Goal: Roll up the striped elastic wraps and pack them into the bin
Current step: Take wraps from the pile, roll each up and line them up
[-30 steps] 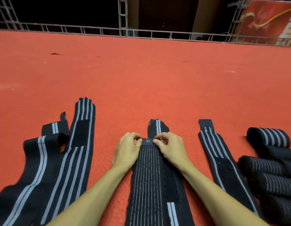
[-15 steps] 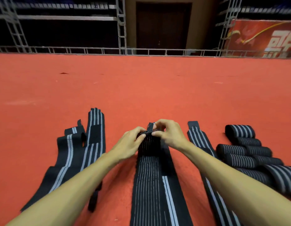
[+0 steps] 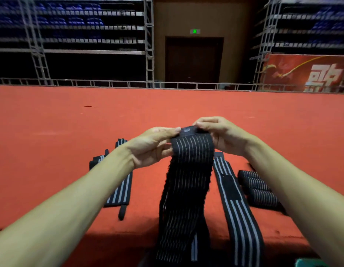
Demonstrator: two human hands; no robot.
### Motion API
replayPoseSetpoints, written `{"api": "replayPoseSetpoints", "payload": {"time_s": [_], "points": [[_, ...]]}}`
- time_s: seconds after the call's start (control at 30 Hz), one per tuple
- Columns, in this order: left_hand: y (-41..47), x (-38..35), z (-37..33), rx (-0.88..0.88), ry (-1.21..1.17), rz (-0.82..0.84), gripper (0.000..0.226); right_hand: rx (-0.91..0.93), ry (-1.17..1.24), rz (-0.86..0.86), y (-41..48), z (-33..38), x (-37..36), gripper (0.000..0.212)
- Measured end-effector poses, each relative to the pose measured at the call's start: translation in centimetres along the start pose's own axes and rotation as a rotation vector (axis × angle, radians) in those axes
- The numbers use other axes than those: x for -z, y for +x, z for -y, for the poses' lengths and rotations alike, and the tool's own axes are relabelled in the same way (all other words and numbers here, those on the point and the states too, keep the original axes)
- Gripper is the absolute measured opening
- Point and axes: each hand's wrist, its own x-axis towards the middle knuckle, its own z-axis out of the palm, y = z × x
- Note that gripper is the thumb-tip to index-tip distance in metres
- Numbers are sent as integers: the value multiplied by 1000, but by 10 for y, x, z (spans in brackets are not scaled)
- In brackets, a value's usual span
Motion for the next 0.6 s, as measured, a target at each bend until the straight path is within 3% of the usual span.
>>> {"api": "replayPoseSetpoints", "payload": {"time_s": [0.1, 0.27, 0.47, 0.6], "points": [[12, -1, 4, -12, -83, -22, 27, 31, 1, -77, -3, 1, -1, 16], [58, 15, 58, 23, 183, -351, 14, -154, -203, -346, 11, -56, 16, 20], [105, 32, 103, -168, 398, -484, 8, -183, -150, -441, 40, -114, 42, 51], [134, 49, 133, -271, 475, -492, 5, -187, -143, -525, 56, -150, 55, 50]]}}
